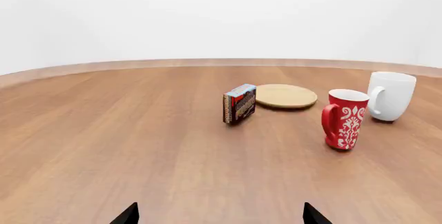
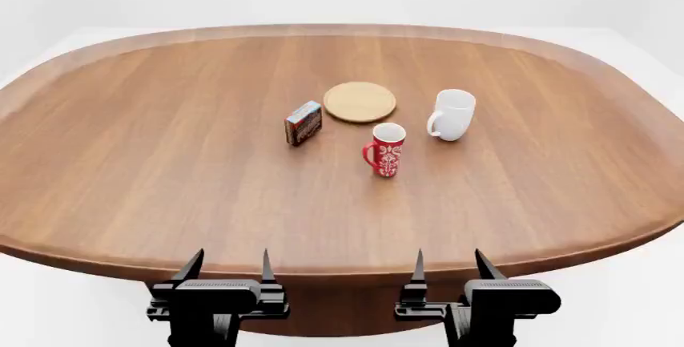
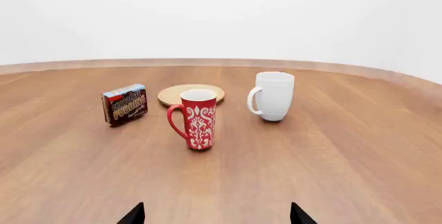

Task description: Put the chocolate pudding to the left of the plate.

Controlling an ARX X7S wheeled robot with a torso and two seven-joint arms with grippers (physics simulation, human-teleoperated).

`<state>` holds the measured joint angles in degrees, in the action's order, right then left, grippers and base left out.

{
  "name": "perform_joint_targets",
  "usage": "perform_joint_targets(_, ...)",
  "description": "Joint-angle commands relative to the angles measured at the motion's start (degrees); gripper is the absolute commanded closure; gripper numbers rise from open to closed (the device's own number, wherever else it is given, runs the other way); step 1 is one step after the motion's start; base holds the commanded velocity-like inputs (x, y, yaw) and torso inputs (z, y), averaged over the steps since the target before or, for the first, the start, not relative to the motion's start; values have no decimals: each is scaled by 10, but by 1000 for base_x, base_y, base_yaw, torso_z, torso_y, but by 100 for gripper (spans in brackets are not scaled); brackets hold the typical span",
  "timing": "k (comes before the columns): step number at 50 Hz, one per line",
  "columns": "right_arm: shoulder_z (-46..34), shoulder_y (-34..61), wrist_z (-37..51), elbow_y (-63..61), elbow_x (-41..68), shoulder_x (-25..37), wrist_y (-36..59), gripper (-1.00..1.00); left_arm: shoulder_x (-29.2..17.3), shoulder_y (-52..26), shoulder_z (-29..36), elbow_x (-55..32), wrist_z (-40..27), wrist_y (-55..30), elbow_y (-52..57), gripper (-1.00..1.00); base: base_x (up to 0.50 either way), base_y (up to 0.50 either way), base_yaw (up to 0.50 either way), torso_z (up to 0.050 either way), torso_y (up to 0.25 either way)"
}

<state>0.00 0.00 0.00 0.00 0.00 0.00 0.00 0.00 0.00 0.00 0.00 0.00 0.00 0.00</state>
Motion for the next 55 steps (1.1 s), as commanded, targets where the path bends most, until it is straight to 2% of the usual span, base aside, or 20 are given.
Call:
perform_joint_targets(1, -10, 0, 12, 0, 10, 9, -1, -100, -9, 0, 10, -10, -10, 0, 0, -100, 0, 0, 0, 0, 0)
perform_joint_targets(14, -33, 3, 43, 5, 31, 27, 1, -100, -30, -1, 33, -33, -31, 4, -3, -100, 0, 18, 0, 0, 0)
perform_joint_targets(49, -64, 5, 74, 6, 53, 52, 1, -100, -55, -2, 62, -58, -60, 13, -5, -100, 0, 500, 0, 0, 0)
perform_joint_targets(55, -66, 7, 84, 8, 58, 54, 2, -100, -59, -1, 68, -59, -65, 18, -5, -100, 0, 89, 0, 0, 0)
